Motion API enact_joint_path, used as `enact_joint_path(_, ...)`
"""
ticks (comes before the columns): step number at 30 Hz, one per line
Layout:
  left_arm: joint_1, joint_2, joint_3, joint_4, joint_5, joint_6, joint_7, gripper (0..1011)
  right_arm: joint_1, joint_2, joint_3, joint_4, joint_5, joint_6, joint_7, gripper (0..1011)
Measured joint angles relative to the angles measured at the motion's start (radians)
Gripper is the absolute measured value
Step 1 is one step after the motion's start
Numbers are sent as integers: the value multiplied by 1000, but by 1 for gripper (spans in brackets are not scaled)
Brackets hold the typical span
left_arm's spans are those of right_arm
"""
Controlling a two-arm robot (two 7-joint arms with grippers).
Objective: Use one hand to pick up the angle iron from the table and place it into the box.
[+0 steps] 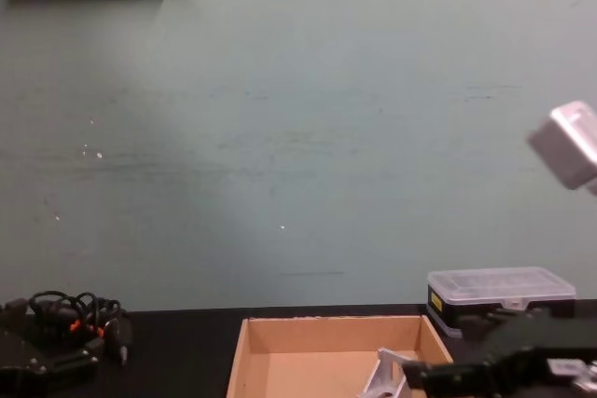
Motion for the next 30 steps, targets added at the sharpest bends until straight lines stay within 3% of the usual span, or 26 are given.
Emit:
enact_joint_path(7,0,0,0,0,0,0,0,1011,-114,74,22,-141,44,13,4,1002)
enact_joint_path(12,0,0,0,0,0,0,0,1011,-145,98,12,-187,55,24,5,1002)
enact_joint_path(20,0,0,0,0,0,0,0,1011,-136,113,-47,-226,35,99,5,1002)
enact_joint_path(30,0,0,0,0,0,0,0,1011,-81,90,-106,-210,20,217,16,1002)
